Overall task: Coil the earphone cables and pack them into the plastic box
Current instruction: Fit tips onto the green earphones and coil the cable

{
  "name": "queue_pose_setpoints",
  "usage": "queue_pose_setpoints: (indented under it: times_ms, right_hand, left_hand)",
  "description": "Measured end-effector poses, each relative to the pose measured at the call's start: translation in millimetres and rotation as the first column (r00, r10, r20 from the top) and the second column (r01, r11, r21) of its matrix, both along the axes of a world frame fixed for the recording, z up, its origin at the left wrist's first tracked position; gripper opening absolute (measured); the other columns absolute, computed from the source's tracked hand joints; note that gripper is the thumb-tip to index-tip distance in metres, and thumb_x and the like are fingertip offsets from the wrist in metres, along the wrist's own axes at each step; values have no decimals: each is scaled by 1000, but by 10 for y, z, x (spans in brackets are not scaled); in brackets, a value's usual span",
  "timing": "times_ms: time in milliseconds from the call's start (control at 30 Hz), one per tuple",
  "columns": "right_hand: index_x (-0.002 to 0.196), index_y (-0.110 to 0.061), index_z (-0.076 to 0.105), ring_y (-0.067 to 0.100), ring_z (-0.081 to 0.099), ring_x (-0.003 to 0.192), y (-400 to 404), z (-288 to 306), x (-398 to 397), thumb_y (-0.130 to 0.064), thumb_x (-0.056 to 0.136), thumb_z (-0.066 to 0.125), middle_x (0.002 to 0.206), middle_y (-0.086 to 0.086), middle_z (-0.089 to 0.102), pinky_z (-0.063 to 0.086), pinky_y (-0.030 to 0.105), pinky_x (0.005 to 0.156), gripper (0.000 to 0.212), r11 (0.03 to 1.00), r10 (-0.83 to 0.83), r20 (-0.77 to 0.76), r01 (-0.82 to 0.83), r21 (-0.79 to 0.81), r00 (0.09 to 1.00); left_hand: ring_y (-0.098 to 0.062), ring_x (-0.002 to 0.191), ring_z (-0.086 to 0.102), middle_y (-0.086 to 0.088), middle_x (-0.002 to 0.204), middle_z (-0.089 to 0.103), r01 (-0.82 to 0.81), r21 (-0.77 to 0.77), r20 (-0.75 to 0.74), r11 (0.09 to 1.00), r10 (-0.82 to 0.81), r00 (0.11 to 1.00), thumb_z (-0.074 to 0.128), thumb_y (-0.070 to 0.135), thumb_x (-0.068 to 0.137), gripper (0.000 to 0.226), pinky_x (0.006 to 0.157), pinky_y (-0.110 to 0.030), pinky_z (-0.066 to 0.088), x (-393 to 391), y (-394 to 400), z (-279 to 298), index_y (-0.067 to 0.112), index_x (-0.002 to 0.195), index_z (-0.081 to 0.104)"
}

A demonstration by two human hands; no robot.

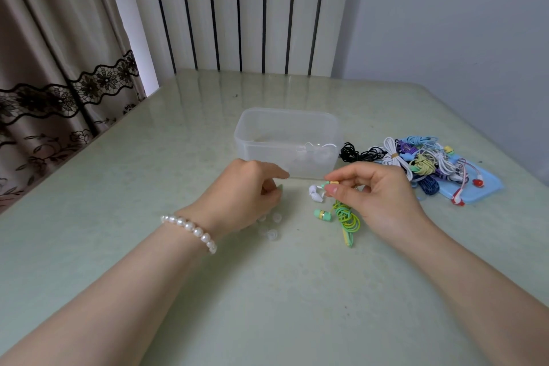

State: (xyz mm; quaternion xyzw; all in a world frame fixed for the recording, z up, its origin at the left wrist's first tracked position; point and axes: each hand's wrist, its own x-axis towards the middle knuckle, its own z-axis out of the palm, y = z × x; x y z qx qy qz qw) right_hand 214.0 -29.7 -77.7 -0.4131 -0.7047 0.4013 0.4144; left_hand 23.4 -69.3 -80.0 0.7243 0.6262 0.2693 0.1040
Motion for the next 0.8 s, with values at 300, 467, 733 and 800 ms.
queue_pose_setpoints:
  times_ms: [300, 467, 733, 800]
  right_hand:
    - [71, -24, 67, -2, 50, 53, 2, -8, 4, 0, 73, 71, 61, -3, 59, 40, 8, 54, 25, 1000, -4, 21, 4, 0, 1000]
    - [71, -24, 67, -2, 50, 53, -3, 3, 4, -1, 73, 71, 61, -2, 59, 40, 8, 54, 23, 1000, -9, 26, 9, 3, 1000]
    - [72, -21, 67, 11, 57, 65, -2, 21, 12, 1, 75, 69, 67, 5, 63, 46, 20, 64, 22, 999, -15, -27, 14, -41, 1000]
    - [75, -19, 67, 20, 62, 72, -4, 33, 12, 2, 76, 67, 69, 7, 66, 49, 30, 71, 21, 998, -10, -53, 7, -58, 999]
  left_hand:
    - [-19, 90, 52, 0, 91, 66, 95, 23, -268, 995, -85, 960, 55, 14, 87, 14, 78, -31, 43, -9, 22, -48, 15, 93, 67]
    - [-9, 87, 50, 5, 90, 62, 94, 16, -184, 995, -90, 979, 65, 22, 83, 7, 75, -18, 39, -26, 19, -24, 19, 89, 68]
    - [-2, 46, 57, -3, 60, 64, -66, -159, 656, 985, 156, 738, 75, 0, 71, 11, 45, -11, 42, 24, 10, 142, 4, 71, 65]
    - [-7, 50, 63, -3, 56, 65, -39, -180, 791, 983, 169, 588, 71, -7, 71, 12, 50, -15, 49, 60, 9, 148, 2, 71, 63]
